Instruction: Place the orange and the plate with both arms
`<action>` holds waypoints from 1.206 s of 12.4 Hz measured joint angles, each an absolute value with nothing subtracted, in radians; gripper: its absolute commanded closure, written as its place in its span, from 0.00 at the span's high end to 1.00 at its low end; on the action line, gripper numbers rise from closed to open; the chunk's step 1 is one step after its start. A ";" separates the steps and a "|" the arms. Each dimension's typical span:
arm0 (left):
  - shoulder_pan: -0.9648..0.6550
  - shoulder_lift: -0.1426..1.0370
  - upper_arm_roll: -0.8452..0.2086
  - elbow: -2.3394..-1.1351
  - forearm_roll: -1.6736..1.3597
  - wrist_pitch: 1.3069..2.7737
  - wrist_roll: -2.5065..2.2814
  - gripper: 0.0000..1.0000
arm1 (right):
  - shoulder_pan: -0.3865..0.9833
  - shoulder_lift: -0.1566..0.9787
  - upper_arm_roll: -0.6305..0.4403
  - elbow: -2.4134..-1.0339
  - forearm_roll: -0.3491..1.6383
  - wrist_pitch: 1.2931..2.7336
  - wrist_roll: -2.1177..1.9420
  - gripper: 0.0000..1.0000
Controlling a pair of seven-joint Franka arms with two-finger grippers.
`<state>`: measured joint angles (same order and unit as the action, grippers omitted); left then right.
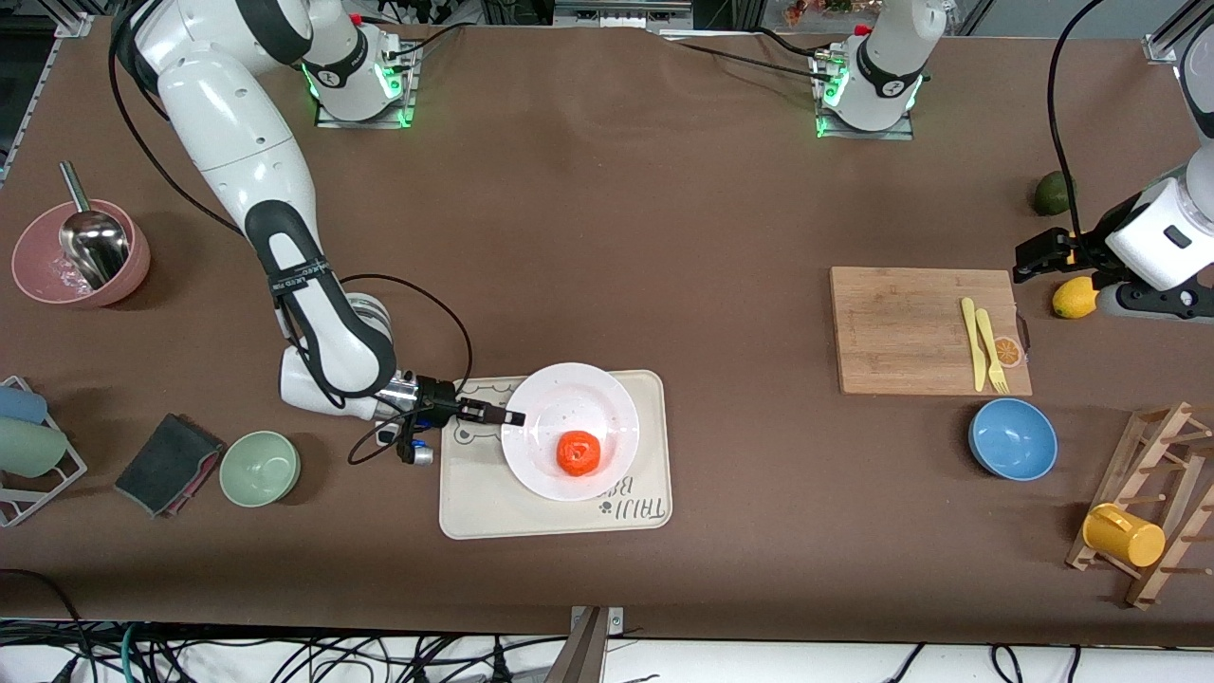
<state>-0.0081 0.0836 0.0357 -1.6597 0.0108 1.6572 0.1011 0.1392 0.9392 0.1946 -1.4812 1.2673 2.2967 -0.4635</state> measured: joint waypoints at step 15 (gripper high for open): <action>-0.008 0.084 0.036 -1.660 0.011 1.657 0.101 1.00 | 0.113 0.832 0.068 -1.436 1.009 1.980 -0.474 1.00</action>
